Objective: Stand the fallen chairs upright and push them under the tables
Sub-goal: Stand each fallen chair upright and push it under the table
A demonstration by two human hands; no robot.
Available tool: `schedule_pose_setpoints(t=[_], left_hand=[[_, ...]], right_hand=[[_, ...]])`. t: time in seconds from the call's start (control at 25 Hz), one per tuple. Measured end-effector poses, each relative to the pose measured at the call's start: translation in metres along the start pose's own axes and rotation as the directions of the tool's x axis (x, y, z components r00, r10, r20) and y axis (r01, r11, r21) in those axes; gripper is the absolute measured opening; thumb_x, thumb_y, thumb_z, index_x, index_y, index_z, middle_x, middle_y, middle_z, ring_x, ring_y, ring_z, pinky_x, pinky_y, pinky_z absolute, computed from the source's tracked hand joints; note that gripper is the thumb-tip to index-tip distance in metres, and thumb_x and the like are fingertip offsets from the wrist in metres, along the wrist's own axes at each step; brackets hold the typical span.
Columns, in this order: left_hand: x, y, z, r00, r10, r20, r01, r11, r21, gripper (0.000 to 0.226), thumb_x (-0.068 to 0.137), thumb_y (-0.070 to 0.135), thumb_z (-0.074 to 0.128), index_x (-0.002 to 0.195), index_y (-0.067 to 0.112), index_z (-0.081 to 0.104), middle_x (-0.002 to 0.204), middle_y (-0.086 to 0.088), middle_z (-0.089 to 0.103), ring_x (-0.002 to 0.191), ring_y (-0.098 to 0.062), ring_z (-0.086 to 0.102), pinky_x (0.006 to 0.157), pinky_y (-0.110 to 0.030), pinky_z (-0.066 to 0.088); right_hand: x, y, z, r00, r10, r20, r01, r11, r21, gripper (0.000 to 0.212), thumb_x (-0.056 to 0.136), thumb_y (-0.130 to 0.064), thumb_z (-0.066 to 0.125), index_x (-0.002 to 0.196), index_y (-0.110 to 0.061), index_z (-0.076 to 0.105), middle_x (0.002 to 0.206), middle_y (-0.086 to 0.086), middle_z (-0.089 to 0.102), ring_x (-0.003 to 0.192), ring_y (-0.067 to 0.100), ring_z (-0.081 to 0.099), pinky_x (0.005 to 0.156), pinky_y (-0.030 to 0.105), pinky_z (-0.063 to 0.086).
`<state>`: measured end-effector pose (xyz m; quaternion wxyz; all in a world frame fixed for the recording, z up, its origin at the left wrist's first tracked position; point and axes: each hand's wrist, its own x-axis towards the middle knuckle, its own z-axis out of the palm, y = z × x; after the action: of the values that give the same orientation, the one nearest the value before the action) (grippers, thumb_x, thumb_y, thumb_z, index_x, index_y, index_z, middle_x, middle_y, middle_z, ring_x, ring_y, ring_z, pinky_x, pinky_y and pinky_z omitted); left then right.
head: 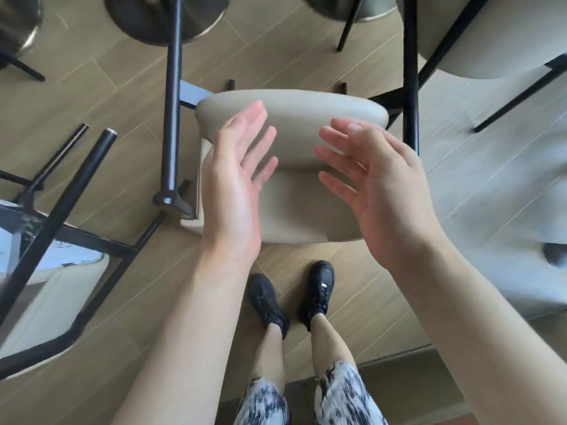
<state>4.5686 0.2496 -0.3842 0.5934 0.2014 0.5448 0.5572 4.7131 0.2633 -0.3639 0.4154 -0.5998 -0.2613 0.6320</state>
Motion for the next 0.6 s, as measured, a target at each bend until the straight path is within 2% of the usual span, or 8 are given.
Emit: schedule_pose_setpoints(t=[0.24, 0.4, 0.6], left_hand=[[0.038, -0.071, -0.038, 0.994, -0.092, -0.054, 0.083, 0.986, -0.143, 0.042, 0.095, 0.040, 0.046, 0.128, 0.022, 0.065, 0.131, 0.006, 0.069, 0.120, -0.011, 0.065, 0.097, -0.034, 0.050], [0.069, -0.134, -0.060, 0.972, -0.202, -0.118, 0.158, 0.939, -0.305, 0.040, 0.103, 0.040, 0.044, 0.131, 0.019, 0.062, 0.130, 0.001, 0.069, 0.121, -0.016, 0.065, 0.102, -0.038, 0.049], [0.104, -0.211, -0.086, 0.942, -0.307, -0.136, 0.222, 0.875, -0.431, 0.047, 0.100, 0.047, 0.046, 0.135, 0.018, 0.059, 0.132, -0.001, 0.069, 0.124, -0.018, 0.064, 0.103, -0.038, 0.046]], right_hand=[[0.054, 0.088, 0.007, 0.993, 0.116, -0.010, -0.112, 0.977, 0.179, 0.021, 0.093, -0.026, 0.060, 0.109, -0.017, 0.070, 0.114, 0.002, 0.075, 0.108, 0.015, 0.071, 0.100, 0.042, 0.053], [0.097, 0.148, 0.010, 0.973, 0.231, 0.018, -0.225, 0.919, 0.323, 0.024, 0.094, -0.030, 0.062, 0.112, -0.016, 0.068, 0.115, 0.001, 0.075, 0.109, 0.014, 0.071, 0.098, 0.038, 0.053], [0.145, 0.225, 0.000, 0.934, 0.358, 0.022, -0.333, 0.842, 0.424, 0.033, 0.093, -0.033, 0.064, 0.120, -0.013, 0.065, 0.114, 0.002, 0.076, 0.108, 0.015, 0.071, 0.090, 0.034, 0.056]])
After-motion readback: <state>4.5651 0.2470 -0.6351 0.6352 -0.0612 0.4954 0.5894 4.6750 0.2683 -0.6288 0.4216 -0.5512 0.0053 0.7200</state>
